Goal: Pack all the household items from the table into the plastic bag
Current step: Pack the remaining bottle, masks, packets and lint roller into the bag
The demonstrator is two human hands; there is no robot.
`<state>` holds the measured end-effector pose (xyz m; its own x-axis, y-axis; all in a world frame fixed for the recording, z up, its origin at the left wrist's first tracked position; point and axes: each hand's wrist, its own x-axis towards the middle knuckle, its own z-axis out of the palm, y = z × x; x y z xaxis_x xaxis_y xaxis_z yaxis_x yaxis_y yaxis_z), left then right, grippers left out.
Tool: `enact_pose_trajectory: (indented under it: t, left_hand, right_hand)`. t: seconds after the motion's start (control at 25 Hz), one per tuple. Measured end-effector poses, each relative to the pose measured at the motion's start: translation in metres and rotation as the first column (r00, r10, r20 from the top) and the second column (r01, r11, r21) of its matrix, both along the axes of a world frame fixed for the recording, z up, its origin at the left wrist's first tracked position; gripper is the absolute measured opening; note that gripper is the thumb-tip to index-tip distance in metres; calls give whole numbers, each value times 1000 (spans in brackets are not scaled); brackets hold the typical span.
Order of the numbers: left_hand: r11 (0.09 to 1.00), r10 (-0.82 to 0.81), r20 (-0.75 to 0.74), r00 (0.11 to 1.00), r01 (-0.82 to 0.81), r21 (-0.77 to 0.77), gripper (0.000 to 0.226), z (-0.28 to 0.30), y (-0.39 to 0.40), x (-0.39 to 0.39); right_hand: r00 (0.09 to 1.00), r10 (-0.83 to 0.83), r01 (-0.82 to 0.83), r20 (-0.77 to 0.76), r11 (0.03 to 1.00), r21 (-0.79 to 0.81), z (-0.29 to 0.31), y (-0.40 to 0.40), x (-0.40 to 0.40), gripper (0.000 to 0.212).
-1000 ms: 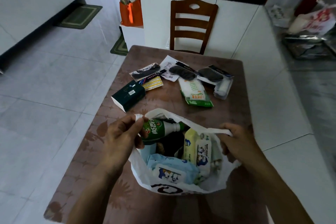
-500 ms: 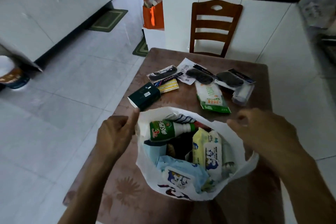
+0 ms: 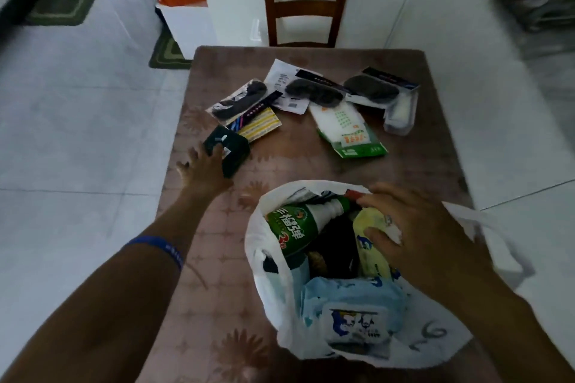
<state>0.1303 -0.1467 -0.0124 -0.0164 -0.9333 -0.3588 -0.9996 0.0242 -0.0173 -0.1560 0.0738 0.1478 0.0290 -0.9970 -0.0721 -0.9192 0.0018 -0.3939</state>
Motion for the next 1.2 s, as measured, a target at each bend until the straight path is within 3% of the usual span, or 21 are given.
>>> enact_pose_trajectory:
  t: [0.12, 0.28, 0.36, 0.44, 0.48, 0.52, 0.56, 0.64, 0.72, 0.8, 0.88, 0.96, 1.04, 1.2]
  left_hand:
    - [992, 129, -276, 953, -127, 23, 89, -24, -15, 21]
    - [962, 245, -444, 862, -273, 2, 84, -29, 13, 15]
    - [917, 311, -688, 656, -396, 37, 76, -9, 37, 9]
    - [881, 288, -886, 362, -462, 97, 66, 33, 62, 4]
    - [892, 214, -941, 261, -445, 80, 62, 63, 77, 2]
    - [911, 116, -975, 190, -411, 28, 61, 97, 93, 1]
    - [933, 4, -990, 140, -356, -47, 62, 134, 112, 0]
    - [966, -177, -979, 102, -171, -192, 67, 202, 153, -9]
    - [969, -248, -952, 182, 65, -240, 71, 240, 191, -35]
    - [955, -274, -865, 421, 228, -192, 71, 240, 221, -74]
    - [950, -287, -651, 702, 294, -102, 74, 215, 238, -113]
    - [965, -243, -442, 864, 263, -15, 75, 184, 243, -137]
    - [975, -219, -341, 914, 222, -30, 75, 163, 243, -143]
    - [939, -310, -256, 916, 253, -234, 75, 128, 260, -130]
  right_hand:
    - [999, -49, 49, 7, 999, 9, -11, 15, 4, 35]
    - [994, -25, 10, -105, 990, -139, -2, 24, 4, 27]
    - [951, -87, 8, -297, 966, -257, 11, 30, -9, 34]
    - [873, -270, 183, -405, 953, -242, 25, 41, -37, 48]
    - [854, -369, 324, -366, 929, -180, 33, 48, -50, 50]
    - [853, -467, 458, -233, 884, -93, 42, 53, -59, 45]
    - [839, -544, 544, 3, 839, 27, 49, 54, -65, 36]
    - [648, -570, 539, 505, 812, 224, 57, 50, -72, 21]
    - [460, -517, 495, 723, 825, 275, 61, 36, -72, 19]
    - [344, -493, 483, 799, 823, 299, 66, 28, -70, 18]
    - [294, -489, 472, 821, 821, 320, 67, 26, -71, 16]
    - [322, -477, 439, 818, 841, 317, 69, 29, -72, 15]
    - [350, -458, 419, 817, 857, 300, 68, 33, -74, 16]
    - [302, -407, 438, 862, 863, 253, 66, 37, -79, 21]
